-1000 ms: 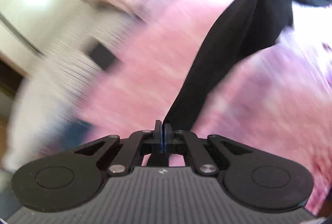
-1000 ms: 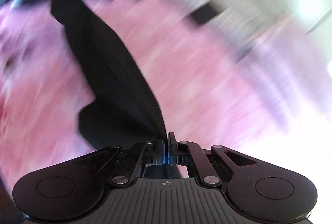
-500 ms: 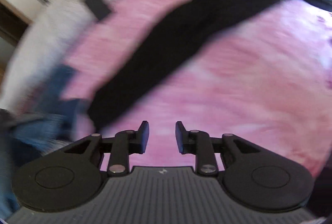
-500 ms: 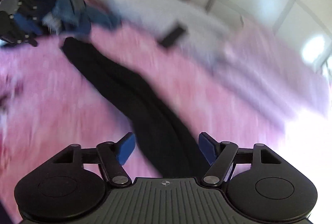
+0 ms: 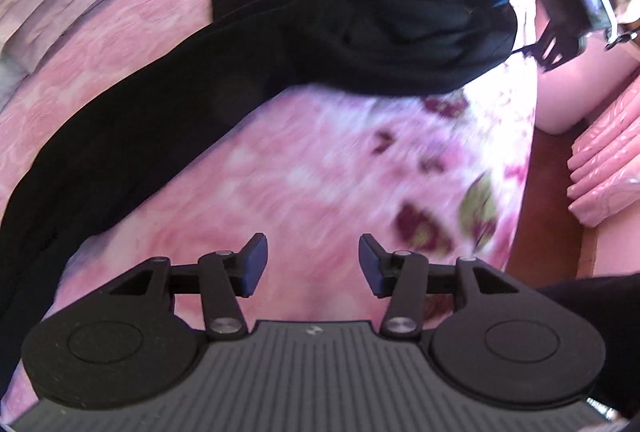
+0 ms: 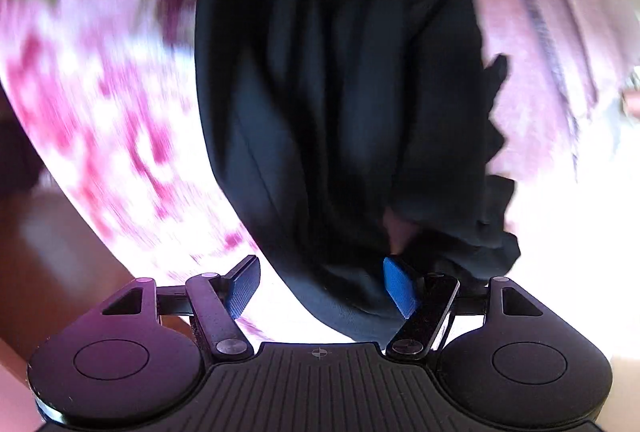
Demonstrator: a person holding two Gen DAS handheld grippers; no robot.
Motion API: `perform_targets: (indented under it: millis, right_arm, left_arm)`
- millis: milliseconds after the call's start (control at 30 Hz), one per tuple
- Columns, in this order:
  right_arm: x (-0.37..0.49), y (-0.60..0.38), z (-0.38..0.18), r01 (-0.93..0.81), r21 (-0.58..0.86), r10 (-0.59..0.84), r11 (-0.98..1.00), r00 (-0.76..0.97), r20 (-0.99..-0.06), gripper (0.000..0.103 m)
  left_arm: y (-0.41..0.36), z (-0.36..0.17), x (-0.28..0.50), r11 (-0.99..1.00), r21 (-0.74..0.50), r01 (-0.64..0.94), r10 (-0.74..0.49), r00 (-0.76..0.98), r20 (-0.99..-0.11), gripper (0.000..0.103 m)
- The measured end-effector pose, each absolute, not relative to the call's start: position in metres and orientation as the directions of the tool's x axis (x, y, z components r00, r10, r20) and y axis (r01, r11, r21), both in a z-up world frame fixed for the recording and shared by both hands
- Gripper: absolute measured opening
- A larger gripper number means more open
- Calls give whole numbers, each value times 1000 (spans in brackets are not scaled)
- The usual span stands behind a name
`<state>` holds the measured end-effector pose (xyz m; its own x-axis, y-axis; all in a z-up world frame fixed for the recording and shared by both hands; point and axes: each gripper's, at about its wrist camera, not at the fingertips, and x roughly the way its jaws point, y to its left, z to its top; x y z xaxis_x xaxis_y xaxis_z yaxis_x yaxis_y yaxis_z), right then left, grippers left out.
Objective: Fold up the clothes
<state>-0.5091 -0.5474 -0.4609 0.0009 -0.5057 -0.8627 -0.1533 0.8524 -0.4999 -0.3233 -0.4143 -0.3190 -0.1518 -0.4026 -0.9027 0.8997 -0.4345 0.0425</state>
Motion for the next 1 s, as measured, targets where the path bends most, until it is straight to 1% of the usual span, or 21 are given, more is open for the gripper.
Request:
perform_targets:
  millis: [33,67,100,167,267,300,367,433,500,600,667,700,767,867,933,1000]
  right_arm:
    - [-509,-553,-466,-145,-476,-483,867,-9,-876,37]
    - [-505,-560,-463,-89,-443,-447,892,-28,-894,16]
    - [-500,-565,-458,-8,-415,-415,910,-45,-909,16]
    - [-487,-566,-440,148,-334,-331,931,-43,-943,10]
    - [-463,-558,-410,437,-63,-92,897,44,-995,9]
    - [-454,-553,-402,512,33,-16,858,92,-996,9]
    - [-431,-531,-390,604,231,121,763,218,-968,9]
    - [-401,-500,-383,625,400,221,670,346,-912,9]
    - [-356,-467,-377,602,538,290,590,463,-837,9]
    - [-264,-419,-369,544,697,350,468,610,-711,9]
    - [-199,-397,-358,529,746,344,404,668,-660,9]
    - [-174,-387,-355,529,763,331,371,693,-641,9]
    - [-130,-375,-357,531,798,297,285,742,-600,9]
    - [-93,-379,-349,530,835,221,150,805,-551,9]
    - [-78,-389,-352,536,829,190,160,807,-559,10]
    - [-65,-398,-357,551,810,174,201,794,-583,36]
  left_arm:
    - [-417,-318,-330,-436,41,899,-400,-153,-904,46]
    - [-416,-316,-334,-435,42,900,-401,-151,-904,46]
    - [-413,-312,-337,-431,45,901,-403,-148,-903,46]
    - [-409,-308,-337,-416,52,908,-405,-134,-904,46]
    - [-396,-300,-320,-373,65,926,-413,-103,-905,46]
    - [-388,-296,-310,-349,71,934,-421,-89,-903,46]
    - [-370,-285,-284,-294,82,952,-440,-59,-896,46]
    - [-347,-273,-251,-226,90,970,-458,-24,-889,46]
    - [-319,-261,-213,-152,92,984,-478,8,-878,48]
    - [-272,-245,-156,-39,87,995,-495,56,-867,52]
    - [-239,-236,-121,37,84,996,-501,91,-861,57]
    - [-224,-234,-105,73,76,994,-503,102,-858,62]
    - [-196,-231,-75,136,46,990,-508,109,-854,63]
    - [-173,-242,-48,189,-9,982,-516,91,-852,67]
    - [-171,-255,-40,205,-51,977,-523,66,-850,71]
    - [-180,-271,-41,204,-108,973,-533,18,-846,71]
